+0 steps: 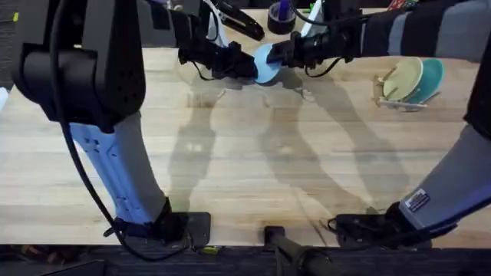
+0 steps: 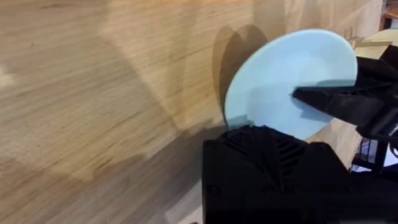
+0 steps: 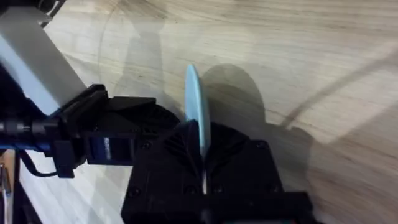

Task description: Pick up the plates from the table one by one and place each into a slot on the dish rack.

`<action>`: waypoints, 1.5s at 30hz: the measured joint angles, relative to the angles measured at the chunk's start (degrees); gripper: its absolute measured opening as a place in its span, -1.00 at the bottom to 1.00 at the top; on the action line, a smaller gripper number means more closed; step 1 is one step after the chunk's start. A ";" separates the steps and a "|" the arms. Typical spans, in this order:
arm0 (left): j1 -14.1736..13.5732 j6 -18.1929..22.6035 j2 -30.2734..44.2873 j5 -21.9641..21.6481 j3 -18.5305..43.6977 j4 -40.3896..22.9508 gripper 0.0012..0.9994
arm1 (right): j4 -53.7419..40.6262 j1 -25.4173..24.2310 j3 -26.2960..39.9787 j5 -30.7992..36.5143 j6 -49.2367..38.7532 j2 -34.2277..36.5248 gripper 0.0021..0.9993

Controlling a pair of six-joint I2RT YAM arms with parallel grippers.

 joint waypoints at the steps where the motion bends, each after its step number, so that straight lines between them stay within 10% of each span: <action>1: -0.01 -0.02 -0.02 -0.07 0.00 0.00 -0.92 | -0.02 0.00 0.00 0.00 0.00 -0.03 -0.94; 23: -0.54 0.72 -27.38 -15.71 -0.61 -13.01 -0.93 | -23.83 0.22 0.00 15.89 -12.63 -29.31 -0.94; 39: -0.55 9.99 -52.10 -29.51 -0.61 -31.08 -0.91 | -44.74 0.22 0.06 29.48 -20.26 -53.09 -0.94; 45: -0.55 11.72 -58.23 -29.97 -0.61 -31.45 0.72 | -56.00 0.22 4.51 32.87 -21.07 -54.04 -0.94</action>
